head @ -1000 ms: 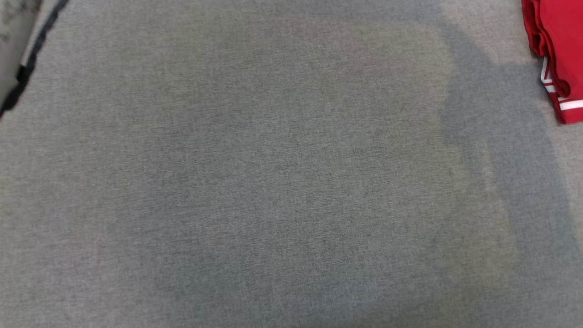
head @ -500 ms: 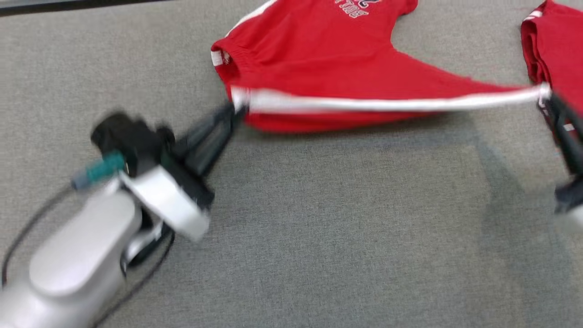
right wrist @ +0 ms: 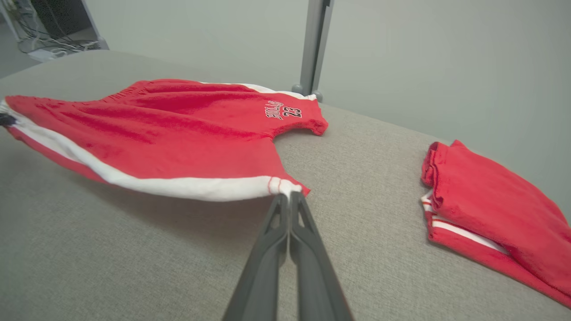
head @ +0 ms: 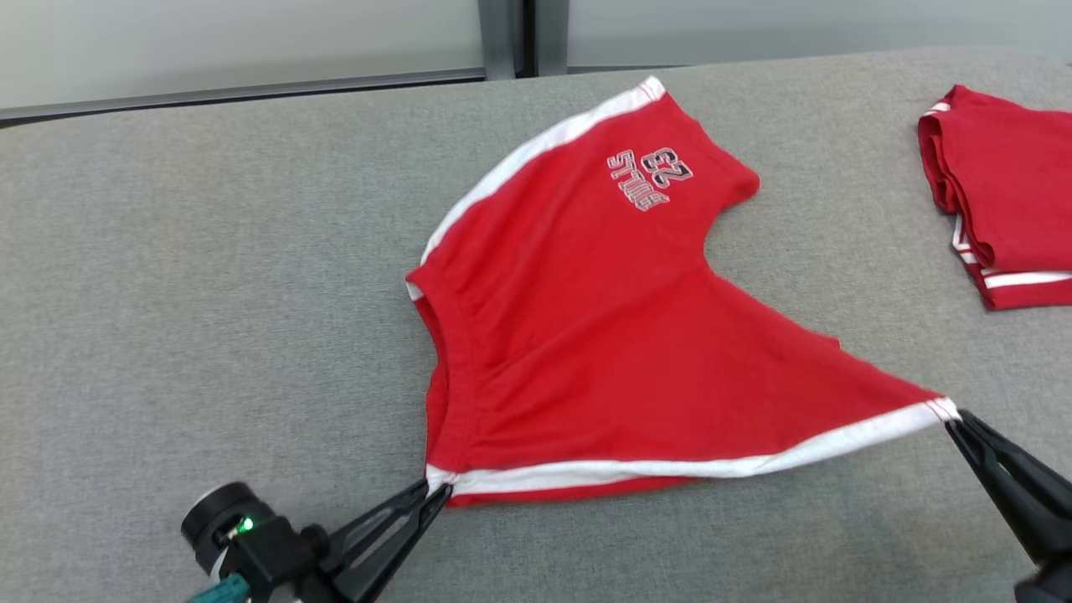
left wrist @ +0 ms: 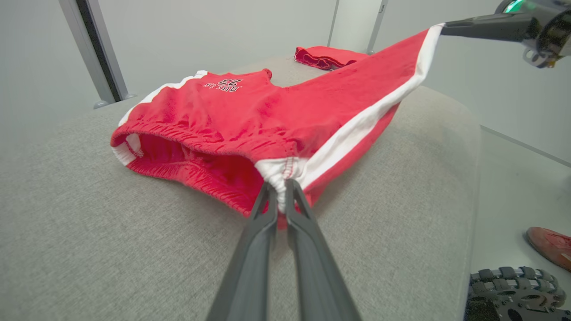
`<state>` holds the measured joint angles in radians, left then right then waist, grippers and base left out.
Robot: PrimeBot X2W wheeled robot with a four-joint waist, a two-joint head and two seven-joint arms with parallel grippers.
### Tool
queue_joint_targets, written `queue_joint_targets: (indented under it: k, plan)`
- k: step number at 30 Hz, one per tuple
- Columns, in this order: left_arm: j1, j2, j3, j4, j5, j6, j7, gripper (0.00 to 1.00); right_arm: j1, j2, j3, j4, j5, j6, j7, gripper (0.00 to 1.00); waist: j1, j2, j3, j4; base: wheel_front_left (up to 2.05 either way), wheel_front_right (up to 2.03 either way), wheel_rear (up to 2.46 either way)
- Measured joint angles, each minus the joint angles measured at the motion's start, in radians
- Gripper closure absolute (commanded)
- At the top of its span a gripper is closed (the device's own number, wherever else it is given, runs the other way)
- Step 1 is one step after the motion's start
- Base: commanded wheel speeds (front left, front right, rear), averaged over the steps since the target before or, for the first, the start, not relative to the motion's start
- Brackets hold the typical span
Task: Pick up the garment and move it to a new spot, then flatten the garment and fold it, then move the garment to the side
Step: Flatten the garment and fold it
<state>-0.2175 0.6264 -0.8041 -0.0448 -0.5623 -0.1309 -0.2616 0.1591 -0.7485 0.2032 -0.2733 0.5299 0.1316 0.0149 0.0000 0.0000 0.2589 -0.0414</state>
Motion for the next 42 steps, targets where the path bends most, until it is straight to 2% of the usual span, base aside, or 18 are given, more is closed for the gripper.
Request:
queue_joint_targets:
  k: [5,9,13,14,18,25,36,42]
  plan:
    - [0.090,0.023,0.046,-0.078,0.010,0.005,0.000,1.00,0.176,0.020,-0.148,-0.183,-0.006,0.000,0.146,1.00,0.0000,0.0000,-0.023,0.028,0.00,0.00,0.00]
    - [0.085,-0.008,0.072,-0.108,-0.003,0.006,0.000,1.00,0.207,0.015,-0.230,-0.261,-0.029,0.000,0.241,1.00,0.0000,0.0000,-0.026,0.054,0.00,0.00,0.00]
    - [-0.001,-0.060,0.062,-0.082,-0.036,0.004,0.000,1.00,0.135,-0.029,-0.248,-0.254,-0.018,0.000,0.312,1.00,0.0000,0.0000,-0.016,0.080,0.00,0.00,0.00]
    - [-0.060,-0.090,0.056,-0.054,-0.062,0.001,0.000,1.00,0.072,-0.069,-0.243,-0.225,-0.009,0.000,0.333,1.00,-0.0001,0.0000,-0.008,0.095,0.00,0.00,0.00]
    - [-0.210,-0.137,0.022,0.034,-0.112,0.001,0.000,1.00,-0.088,-0.145,-0.213,-0.115,0.006,0.000,0.340,1.00,0.0000,0.0000,0.023,0.132,0.00,0.00,0.00]
    - [-0.349,-0.190,-0.011,0.175,-0.235,0.000,0.002,1.00,-0.321,-0.172,-0.093,0.054,0.052,0.000,0.307,1.00,0.0000,0.0000,0.093,0.168,0.00,0.00,0.00]
    - [-0.501,-0.253,-0.056,0.343,-0.422,0.000,0.069,1.00,-0.824,-0.244,0.277,0.221,0.102,0.000,0.348,1.00,0.0000,0.0000,0.211,0.212,0.00,0.00,0.00]
    - [-0.564,-0.282,-0.062,0.404,-0.461,0.000,0.086,1.00,-1.049,-0.249,0.450,0.330,0.120,0.000,0.368,1.00,0.0000,0.0000,0.252,0.246,0.00,0.00,0.00]
